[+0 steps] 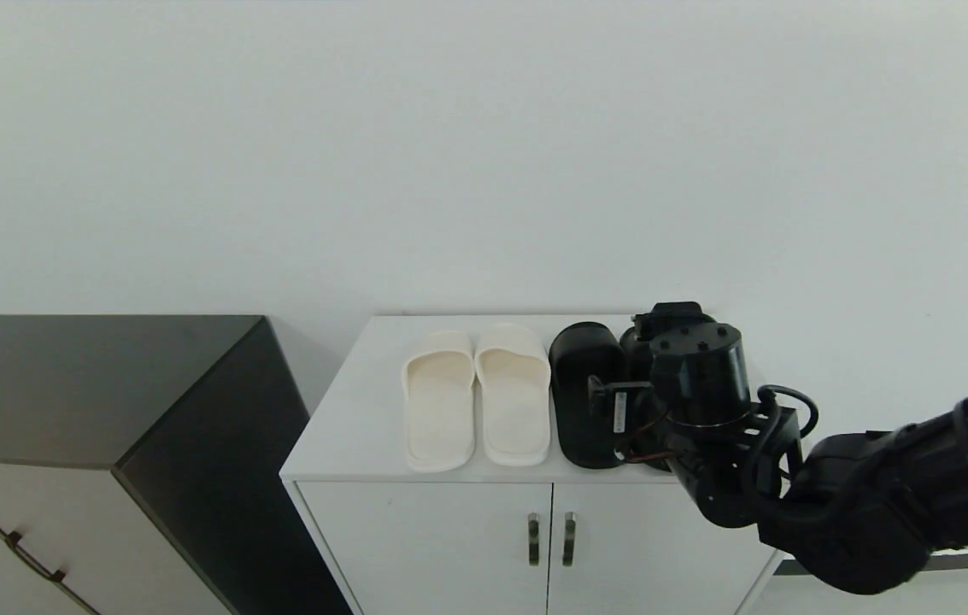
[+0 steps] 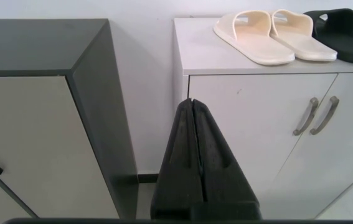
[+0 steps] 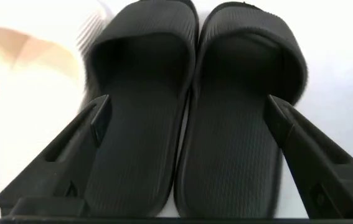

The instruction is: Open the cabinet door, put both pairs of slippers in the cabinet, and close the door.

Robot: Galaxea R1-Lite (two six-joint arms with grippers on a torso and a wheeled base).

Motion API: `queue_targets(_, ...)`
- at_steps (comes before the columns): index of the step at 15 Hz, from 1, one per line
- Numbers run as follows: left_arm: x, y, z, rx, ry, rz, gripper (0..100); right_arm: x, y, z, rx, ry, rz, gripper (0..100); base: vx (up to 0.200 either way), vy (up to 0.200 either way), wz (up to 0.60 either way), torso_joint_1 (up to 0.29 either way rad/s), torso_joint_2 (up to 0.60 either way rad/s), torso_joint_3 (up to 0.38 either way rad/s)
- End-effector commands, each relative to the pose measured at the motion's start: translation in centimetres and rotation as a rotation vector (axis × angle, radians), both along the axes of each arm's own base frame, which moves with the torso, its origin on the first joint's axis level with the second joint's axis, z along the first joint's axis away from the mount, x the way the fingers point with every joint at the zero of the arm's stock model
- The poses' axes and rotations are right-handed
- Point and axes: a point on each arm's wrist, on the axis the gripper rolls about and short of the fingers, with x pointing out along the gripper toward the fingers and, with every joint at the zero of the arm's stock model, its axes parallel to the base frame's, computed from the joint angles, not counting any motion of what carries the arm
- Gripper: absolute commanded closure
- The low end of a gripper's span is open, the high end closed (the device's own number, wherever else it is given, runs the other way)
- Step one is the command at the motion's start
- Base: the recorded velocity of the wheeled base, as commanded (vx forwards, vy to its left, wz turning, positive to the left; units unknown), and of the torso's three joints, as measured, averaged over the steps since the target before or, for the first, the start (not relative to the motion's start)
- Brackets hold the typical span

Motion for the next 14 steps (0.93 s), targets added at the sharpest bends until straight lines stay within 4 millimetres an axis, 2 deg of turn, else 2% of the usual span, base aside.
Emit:
queue_targets(1,0.0,0.0,0.0,0.000,0.001,0.000,100,2.4,0.6,-1.8,-0.019,0.019,-0.031,0,0.000,0.000,0.00,0.000,0.00,0.000)
queue_targets(7,0.0,0.0,0.0,-0.002,0.001,0.000,100,6.3,1.3,-2.7,-0.024,-0.004,-0.073,0,0.000,0.000,0.00,0.000,0.00,0.000)
queue_targets(11,0.0,0.0,0.0,-0.002,0.001,0.000,100,7.7,1.6,-3.0,-0.031,-0.019,-0.084,0,0.000,0.000,0.00,0.000,0.00,0.000)
queue_targets(12,0.0,0.0,0.0,-0.002,0.001,0.000,100,7.9,1.8,-3.0,-0.029,-0.021,-0.084,100,0.000,0.000,0.00,0.000,0.00,0.000)
queue_targets(14,0.0,0.0,0.0,-0.002,0.001,0.000,100,8.5,1.6,-3.1,-0.024,-0.026,-0.094,100,0.000,0.000,0.00,0.000,0.00,0.000)
